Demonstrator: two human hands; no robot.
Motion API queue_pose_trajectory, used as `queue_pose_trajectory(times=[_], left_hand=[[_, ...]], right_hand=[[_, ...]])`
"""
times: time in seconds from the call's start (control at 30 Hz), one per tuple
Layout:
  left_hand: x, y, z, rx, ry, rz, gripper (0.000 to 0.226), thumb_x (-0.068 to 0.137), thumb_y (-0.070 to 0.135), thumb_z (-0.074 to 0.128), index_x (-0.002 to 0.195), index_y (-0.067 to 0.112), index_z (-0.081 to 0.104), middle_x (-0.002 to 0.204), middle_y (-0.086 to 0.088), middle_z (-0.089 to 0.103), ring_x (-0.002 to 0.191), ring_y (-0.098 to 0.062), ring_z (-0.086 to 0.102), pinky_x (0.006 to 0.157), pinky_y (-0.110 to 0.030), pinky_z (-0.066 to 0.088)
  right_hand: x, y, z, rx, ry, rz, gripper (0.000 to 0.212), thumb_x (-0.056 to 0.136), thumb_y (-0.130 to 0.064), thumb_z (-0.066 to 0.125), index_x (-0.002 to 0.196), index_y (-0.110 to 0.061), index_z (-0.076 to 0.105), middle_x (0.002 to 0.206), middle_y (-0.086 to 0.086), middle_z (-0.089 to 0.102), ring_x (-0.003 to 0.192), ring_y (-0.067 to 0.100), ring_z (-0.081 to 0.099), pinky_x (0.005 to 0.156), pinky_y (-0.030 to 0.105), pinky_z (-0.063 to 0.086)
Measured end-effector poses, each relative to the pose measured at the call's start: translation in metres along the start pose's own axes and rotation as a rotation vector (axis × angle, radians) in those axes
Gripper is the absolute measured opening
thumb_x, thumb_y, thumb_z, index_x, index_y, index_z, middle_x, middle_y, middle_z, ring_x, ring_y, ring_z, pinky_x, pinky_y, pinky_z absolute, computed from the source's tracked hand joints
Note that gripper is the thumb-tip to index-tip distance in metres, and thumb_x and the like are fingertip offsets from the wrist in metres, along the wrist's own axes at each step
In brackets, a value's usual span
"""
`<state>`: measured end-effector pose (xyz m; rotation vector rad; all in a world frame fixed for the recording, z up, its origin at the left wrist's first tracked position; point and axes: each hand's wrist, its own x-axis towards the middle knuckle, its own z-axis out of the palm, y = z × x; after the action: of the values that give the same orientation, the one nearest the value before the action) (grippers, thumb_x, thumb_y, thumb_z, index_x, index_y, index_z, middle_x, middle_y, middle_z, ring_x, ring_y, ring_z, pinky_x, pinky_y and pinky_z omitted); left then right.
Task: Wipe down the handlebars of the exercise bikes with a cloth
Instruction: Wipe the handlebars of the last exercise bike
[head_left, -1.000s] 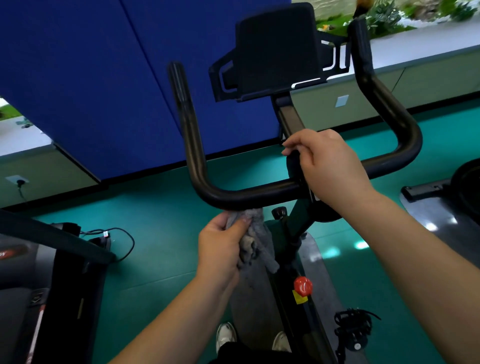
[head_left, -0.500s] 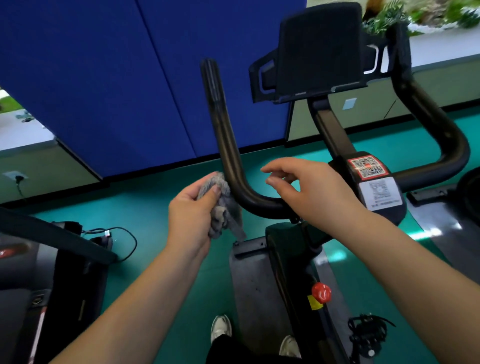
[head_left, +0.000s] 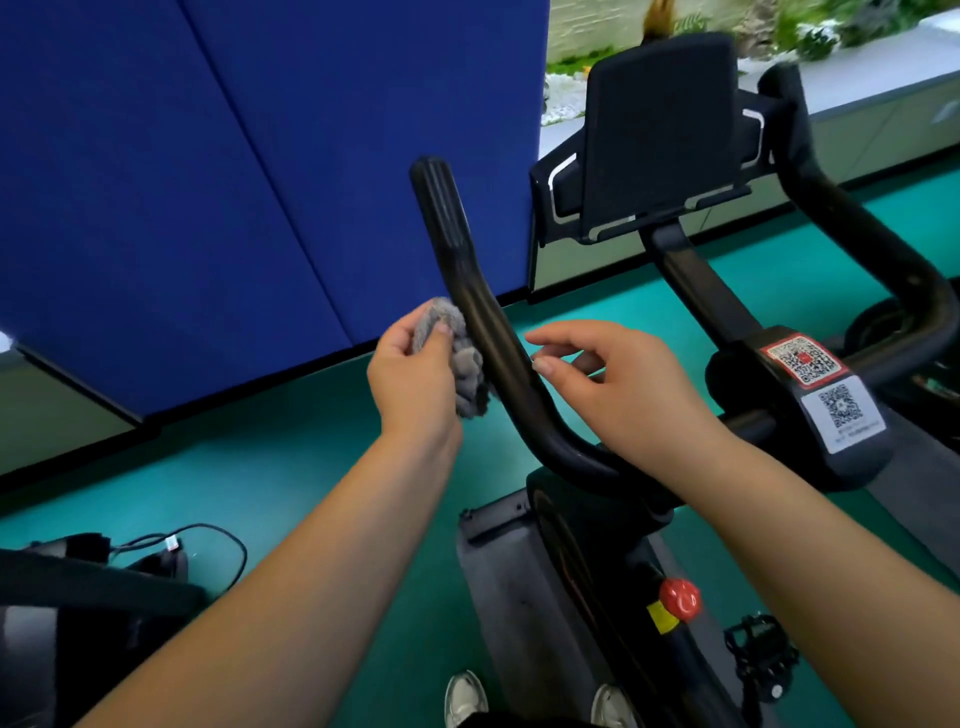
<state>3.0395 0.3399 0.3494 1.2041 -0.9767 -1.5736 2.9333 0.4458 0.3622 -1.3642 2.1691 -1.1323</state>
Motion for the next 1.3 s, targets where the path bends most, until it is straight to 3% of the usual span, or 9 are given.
queue_pose_trajectory(times=[0.13,0.23,0.37,0.5,0.67,0.73,0.87,0.97,1.3], left_hand=[[0.014,0.001,0.005,-0.099,-0.053,-0.039,0.012,0.098,0.017,0.051,0.104,0.020,0.061,0.051,0.002,0.054,0.036,-0.012,0.042,0.039,-0.019,0.026],[0.001,-0.018,-0.007,-0.010,-0.068,0.077,0.018,0.093,0.015,0.059,0.103,0.027,0.068,0.081,-0.004,0.065,0.055,-0.021,0.054,0.041,-0.022,0.036],[-0.026,-0.025,-0.025,0.257,-0.132,0.585,0.030,0.082,-0.001,0.068,0.102,0.020,0.071,0.108,-0.006,0.060,0.097,-0.010,0.062,0.082,-0.021,0.050],[-0.018,-0.028,-0.029,0.499,-0.292,0.939,0.032,0.080,0.002,0.072,0.109,0.015,0.069,0.112,-0.003,0.057,0.107,-0.022,0.055,0.095,-0.029,0.044],[0.005,-0.012,-0.022,0.584,-0.416,0.960,0.026,0.086,0.025,0.063,0.111,0.017,0.069,0.109,0.002,0.052,0.105,-0.021,0.052,0.092,-0.032,0.045],[0.022,0.001,-0.016,0.637,-0.397,0.992,0.026,0.084,0.023,0.064,0.109,0.017,0.071,0.106,0.006,0.049,0.101,-0.021,0.052,0.089,-0.033,0.046],[0.064,0.039,0.001,0.822,-0.314,1.186,0.024,0.083,0.009,0.066,0.107,0.009,0.071,0.102,-0.003,0.058,0.100,-0.025,0.049,0.091,-0.010,0.031],[0.080,0.057,0.008,0.916,-0.319,1.295,0.027,0.084,0.009,0.067,0.111,0.006,0.069,0.106,-0.008,0.063,0.101,-0.029,0.049,0.093,-0.010,0.032],[0.026,0.034,-0.012,1.059,-0.510,1.076,0.020,0.085,0.017,0.061,0.103,0.015,0.072,0.098,0.007,0.067,0.096,-0.013,0.044,0.087,0.001,0.021]], right_hand=[[0.007,-0.004,0.007,0.007,0.024,0.033,0.022,0.089,-0.027,0.063,0.109,-0.036,0.068,0.089,-0.024,0.064,0.076,-0.002,0.059,0.068,0.005,0.043],[0.012,-0.008,0.010,0.022,0.030,0.056,0.023,0.090,-0.022,0.063,0.109,-0.034,0.069,0.088,-0.022,0.064,0.075,0.001,0.059,0.068,0.008,0.044],[0.017,-0.006,0.012,0.058,0.023,0.091,0.024,0.090,-0.014,0.062,0.104,-0.033,0.070,0.084,-0.019,0.064,0.071,0.005,0.060,0.067,0.008,0.044],[0.018,-0.002,0.012,0.114,0.021,0.132,0.026,0.091,-0.011,0.060,0.101,-0.033,0.069,0.086,-0.016,0.066,0.071,0.004,0.062,0.064,0.006,0.044],[0.017,-0.002,0.011,0.128,0.010,0.131,0.032,0.092,-0.010,0.058,0.093,-0.041,0.064,0.083,-0.017,0.066,0.072,0.003,0.062,0.061,0.008,0.043],[0.016,-0.001,0.012,0.117,0.013,0.138,0.033,0.092,-0.011,0.059,0.091,-0.044,0.062,0.083,-0.017,0.067,0.072,0.005,0.064,0.064,0.012,0.046],[0.015,0.002,0.012,0.132,0.000,0.164,0.028,0.092,-0.010,0.058,0.102,-0.034,0.068,0.086,-0.015,0.067,0.073,0.012,0.064,0.063,0.011,0.045],[0.013,0.002,0.011,0.148,0.005,0.179,0.029,0.093,-0.010,0.056,0.104,-0.034,0.067,0.087,-0.016,0.067,0.075,0.006,0.064,0.061,0.011,0.041],[0.010,0.003,0.011,0.181,0.076,0.187,0.037,0.092,-0.004,0.047,0.101,-0.036,0.064,0.088,-0.013,0.068,0.078,0.008,0.065,0.060,0.019,0.043]])
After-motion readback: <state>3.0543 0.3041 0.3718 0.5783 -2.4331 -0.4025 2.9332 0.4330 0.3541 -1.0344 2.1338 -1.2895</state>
